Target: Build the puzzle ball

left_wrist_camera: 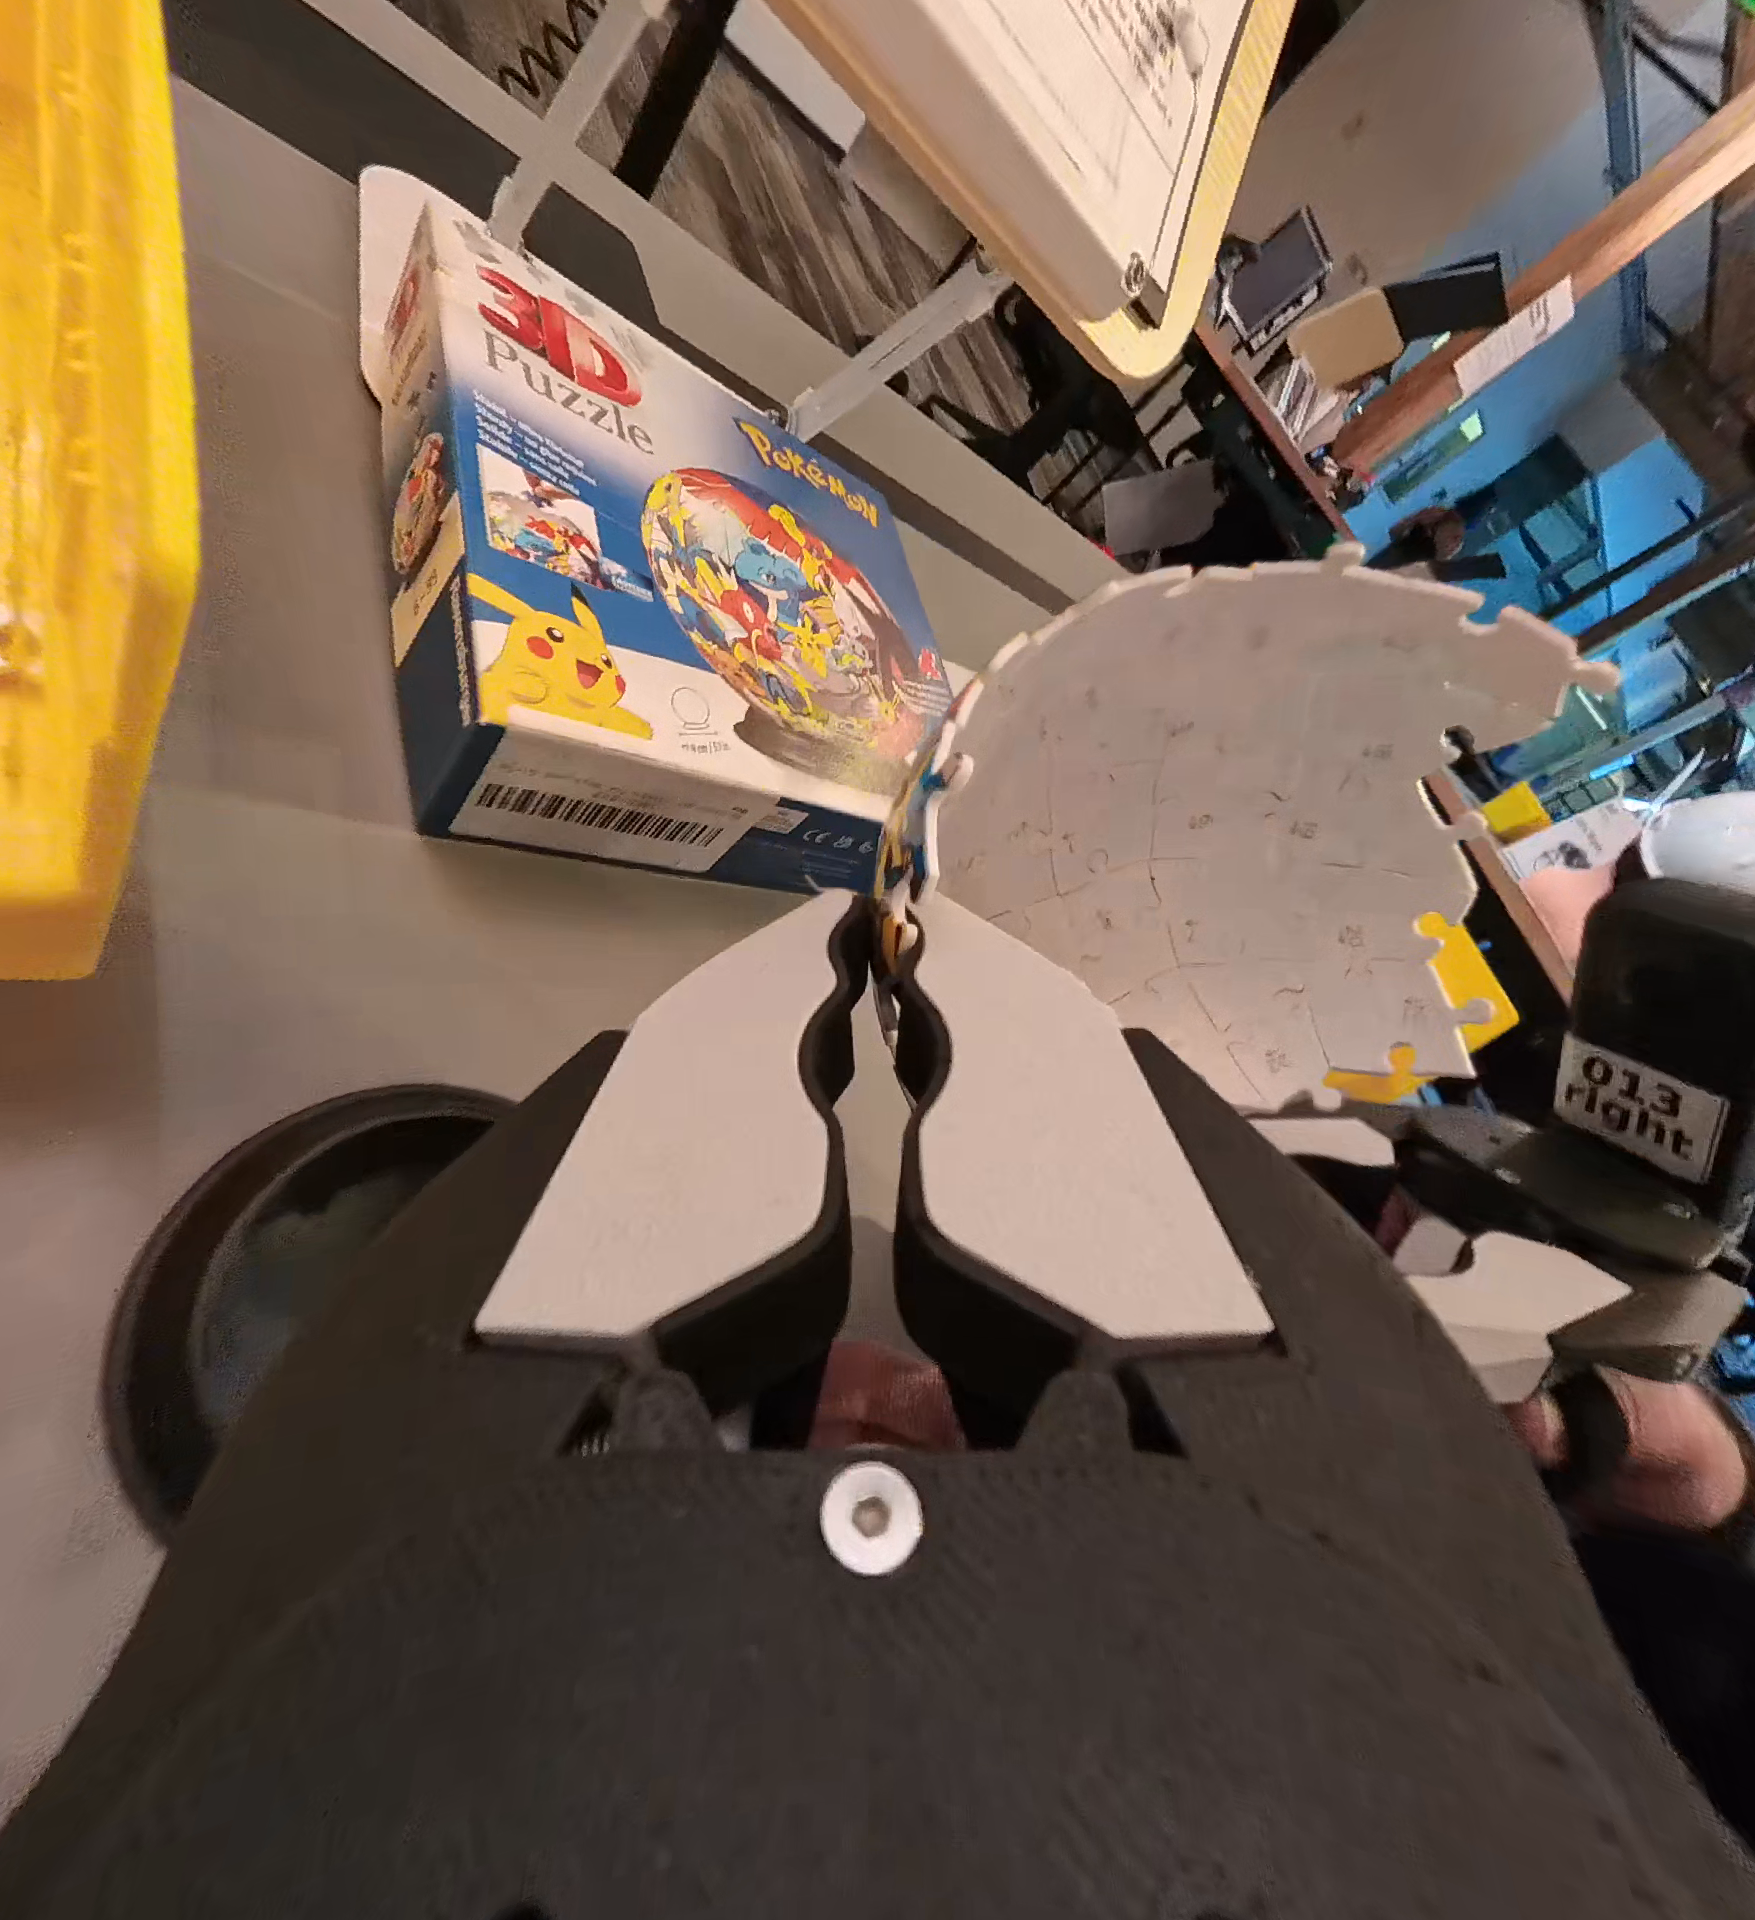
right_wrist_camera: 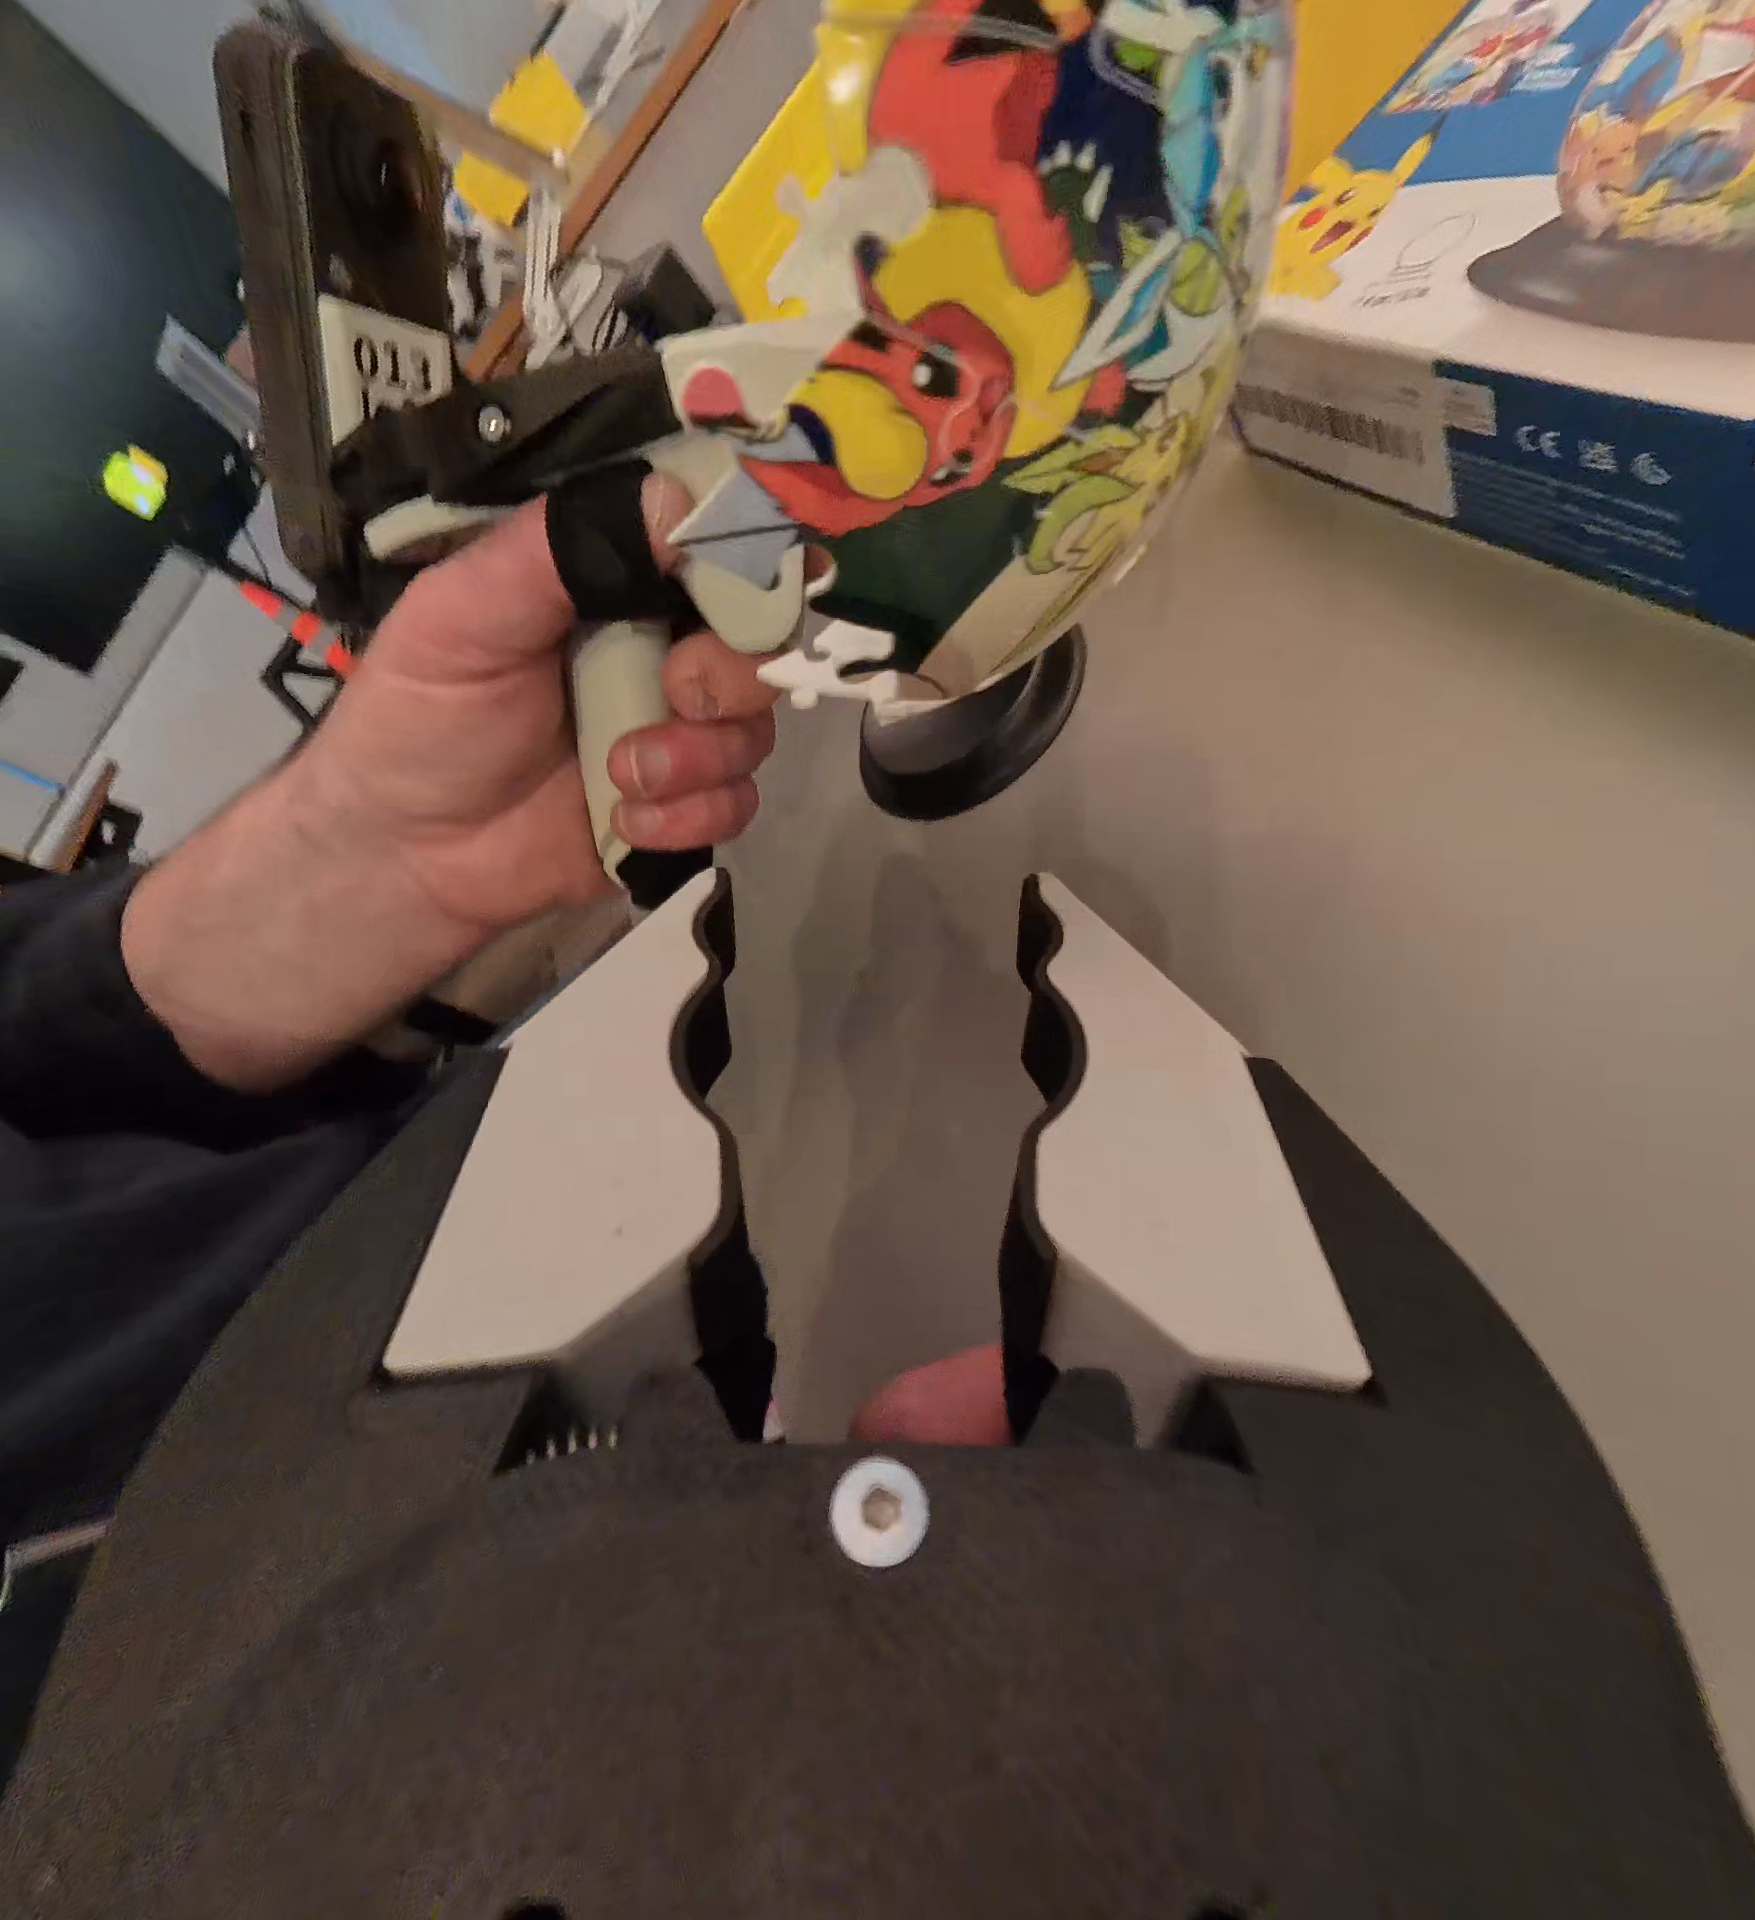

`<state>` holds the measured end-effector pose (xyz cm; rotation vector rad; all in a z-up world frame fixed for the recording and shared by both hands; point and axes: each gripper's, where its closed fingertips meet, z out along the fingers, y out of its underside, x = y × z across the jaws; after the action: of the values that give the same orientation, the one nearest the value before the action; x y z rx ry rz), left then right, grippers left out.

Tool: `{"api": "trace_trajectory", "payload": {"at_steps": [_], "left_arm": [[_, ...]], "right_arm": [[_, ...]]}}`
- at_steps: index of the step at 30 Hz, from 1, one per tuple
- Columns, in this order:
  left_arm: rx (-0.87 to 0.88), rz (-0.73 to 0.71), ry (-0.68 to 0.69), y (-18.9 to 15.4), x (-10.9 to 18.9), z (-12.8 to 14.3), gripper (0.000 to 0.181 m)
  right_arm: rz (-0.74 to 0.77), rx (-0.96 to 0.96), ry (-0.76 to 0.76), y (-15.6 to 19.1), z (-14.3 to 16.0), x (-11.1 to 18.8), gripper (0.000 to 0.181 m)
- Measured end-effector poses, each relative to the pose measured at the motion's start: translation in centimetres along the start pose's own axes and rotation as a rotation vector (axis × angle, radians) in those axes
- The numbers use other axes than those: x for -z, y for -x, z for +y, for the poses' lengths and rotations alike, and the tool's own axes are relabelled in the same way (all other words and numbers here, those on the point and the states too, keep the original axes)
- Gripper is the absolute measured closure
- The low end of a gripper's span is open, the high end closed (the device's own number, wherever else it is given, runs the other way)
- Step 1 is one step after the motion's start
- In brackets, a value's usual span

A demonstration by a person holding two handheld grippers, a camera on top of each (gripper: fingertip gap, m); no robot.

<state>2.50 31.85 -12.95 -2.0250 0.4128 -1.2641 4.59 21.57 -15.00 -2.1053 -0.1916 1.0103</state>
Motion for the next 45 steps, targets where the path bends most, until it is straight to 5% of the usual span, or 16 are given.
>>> {"api": "trace_trajectory", "payload": {"at_steps": [7,17,27,35,45], "left_arm": [[0.005,-0.034,0.046,0.3,0.3,0.9,0.179],[-0.131,-0.266,0.293,6.7,7.1,0.7,0.179],[-0.295,-0.341,0.583,10.0,7.1,1.1,0.179],[-0.311,-0.361,0.615,10.3,6.1,1.4,0.178],[-0.278,-0.298,0.524,8.9,6.5,-0.1,0.144]], "right_arm": [[0.081,0.003,-0.052,-1.9,-1.3,1.8,0.131],[0.106,0.068,0.037,-3.0,-0.1,1.1,0.133],[0.051,0.085,0.048,-1.5,0.5,0.6,0.137],[0.033,0.084,0.043,-1.3,0.3,0.6,0.137],[0.052,0.088,0.001,-2.4,-0.9,1.2,0.132]]}}
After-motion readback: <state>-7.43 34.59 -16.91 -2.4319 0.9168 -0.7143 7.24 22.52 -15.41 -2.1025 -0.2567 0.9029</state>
